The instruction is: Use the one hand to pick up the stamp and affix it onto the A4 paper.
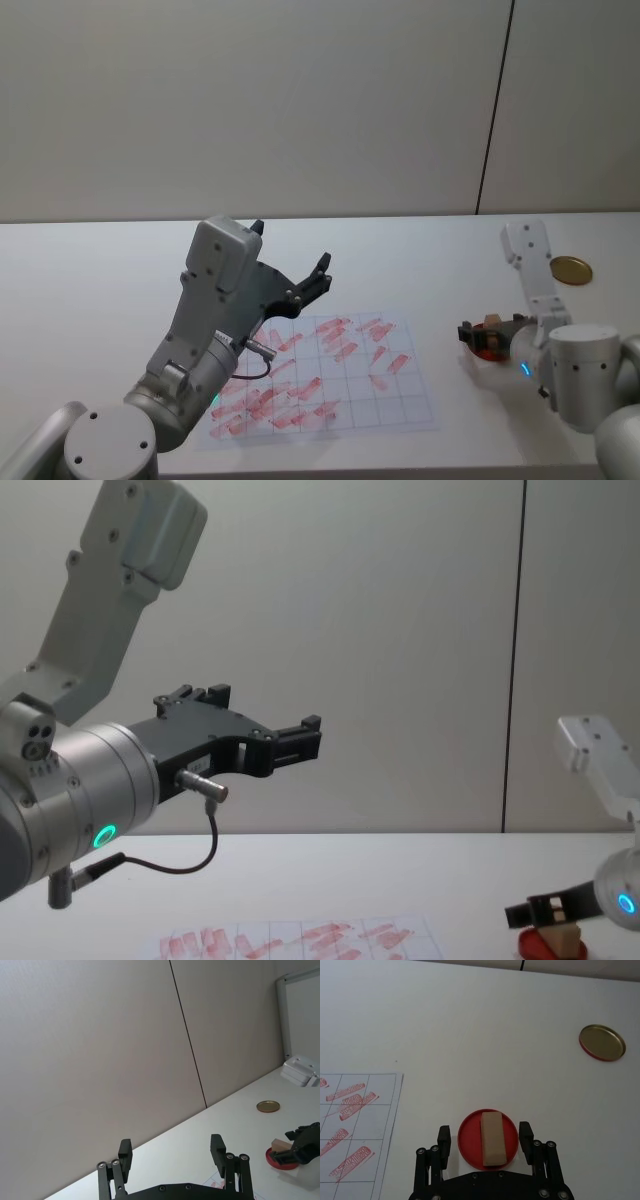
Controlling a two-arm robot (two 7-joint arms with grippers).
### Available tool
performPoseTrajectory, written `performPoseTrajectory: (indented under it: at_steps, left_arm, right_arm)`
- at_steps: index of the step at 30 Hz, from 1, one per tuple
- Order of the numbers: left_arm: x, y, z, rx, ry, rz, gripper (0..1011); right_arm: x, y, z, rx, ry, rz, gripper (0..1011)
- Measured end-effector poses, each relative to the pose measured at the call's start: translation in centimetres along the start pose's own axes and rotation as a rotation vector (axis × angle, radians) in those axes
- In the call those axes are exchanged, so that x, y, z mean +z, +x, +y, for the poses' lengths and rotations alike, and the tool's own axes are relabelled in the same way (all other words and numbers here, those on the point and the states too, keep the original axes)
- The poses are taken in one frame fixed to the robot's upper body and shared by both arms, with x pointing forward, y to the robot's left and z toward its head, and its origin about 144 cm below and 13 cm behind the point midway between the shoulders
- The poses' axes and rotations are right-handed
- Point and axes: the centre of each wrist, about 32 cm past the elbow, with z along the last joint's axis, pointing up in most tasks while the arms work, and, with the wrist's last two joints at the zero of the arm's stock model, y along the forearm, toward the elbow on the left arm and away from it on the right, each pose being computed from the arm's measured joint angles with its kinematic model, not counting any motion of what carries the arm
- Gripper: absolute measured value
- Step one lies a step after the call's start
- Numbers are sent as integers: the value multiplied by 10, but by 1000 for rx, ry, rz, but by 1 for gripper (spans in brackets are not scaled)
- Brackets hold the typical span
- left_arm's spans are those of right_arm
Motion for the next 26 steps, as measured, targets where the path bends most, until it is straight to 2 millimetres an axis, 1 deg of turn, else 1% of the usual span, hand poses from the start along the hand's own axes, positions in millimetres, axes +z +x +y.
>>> performPoseTrajectory:
  at_steps: [1, 3, 5, 6, 7, 19, 26]
  left_arm:
    - [0, 0, 0, 0, 0, 0, 993]
    - [0, 0, 0, 0, 0, 0, 993]
    - [0, 0, 0, 0, 0, 0, 993]
    - [0, 0, 0, 0, 0, 0, 993]
    - [0, 0, 0, 0, 0, 0, 993]
    - [0, 0, 0, 0, 0, 0, 993]
    - [0, 0, 0, 0, 0, 0, 993]
  right_arm:
    - [0, 0, -1, -1, 5, -2, 832]
    - [1, 0, -4, -4, 28, -7, 903]
    - [3, 1, -8, -7, 49, -13, 936]
    - [3, 1, -8, -7, 49, -13, 979]
    - [3, 1, -11, -9, 67, -17, 995]
    - [3, 11, -40, -5, 218, -62, 1001]
    - [3, 15, -52, 1, 270, -82, 1001]
